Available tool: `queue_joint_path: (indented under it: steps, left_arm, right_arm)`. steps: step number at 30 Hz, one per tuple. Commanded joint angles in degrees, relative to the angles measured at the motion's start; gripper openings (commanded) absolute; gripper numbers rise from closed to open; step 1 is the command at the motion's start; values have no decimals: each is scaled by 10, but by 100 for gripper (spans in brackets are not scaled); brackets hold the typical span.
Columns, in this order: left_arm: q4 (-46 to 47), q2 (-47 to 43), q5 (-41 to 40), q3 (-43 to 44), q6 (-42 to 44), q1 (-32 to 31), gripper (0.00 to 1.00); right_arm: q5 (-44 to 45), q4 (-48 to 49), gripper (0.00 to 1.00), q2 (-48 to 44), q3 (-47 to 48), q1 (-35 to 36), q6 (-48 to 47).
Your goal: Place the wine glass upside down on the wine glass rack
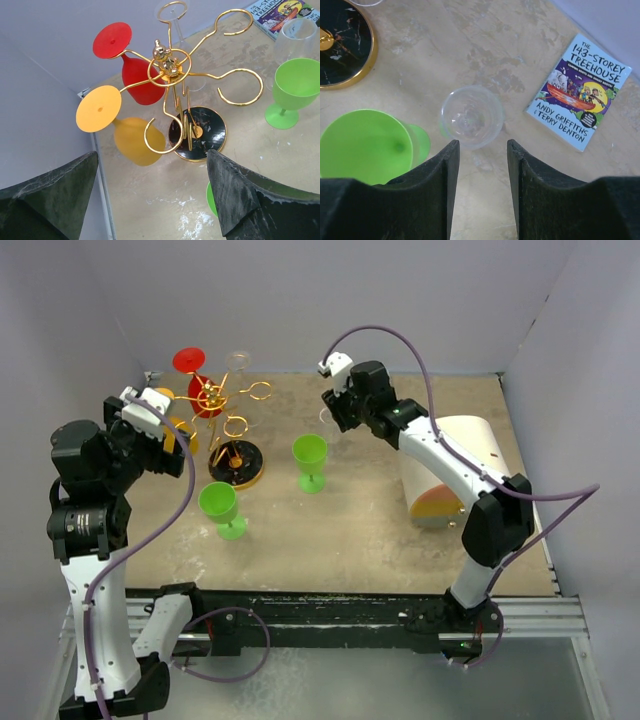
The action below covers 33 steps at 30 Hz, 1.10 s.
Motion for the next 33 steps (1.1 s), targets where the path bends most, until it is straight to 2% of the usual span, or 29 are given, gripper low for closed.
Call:
queue_joint_path:
  steps: [1,10,16,33]
  left_arm:
    - [24,-8,2,12,-8,6,92]
    - [26,-4,2,12,-6,8,93]
    - [24,1,6,14,-7,9,93]
    - [17,5,13,20,-6,11,94]
  right_arm:
    - [-34,1,46,-15,23,-7,10]
    - [-80,-38,51,-56,-5,-2,18]
    - [-101,-52,51,-56,-17,11,41]
    - [-40,-40,45,-11,-40,51,52]
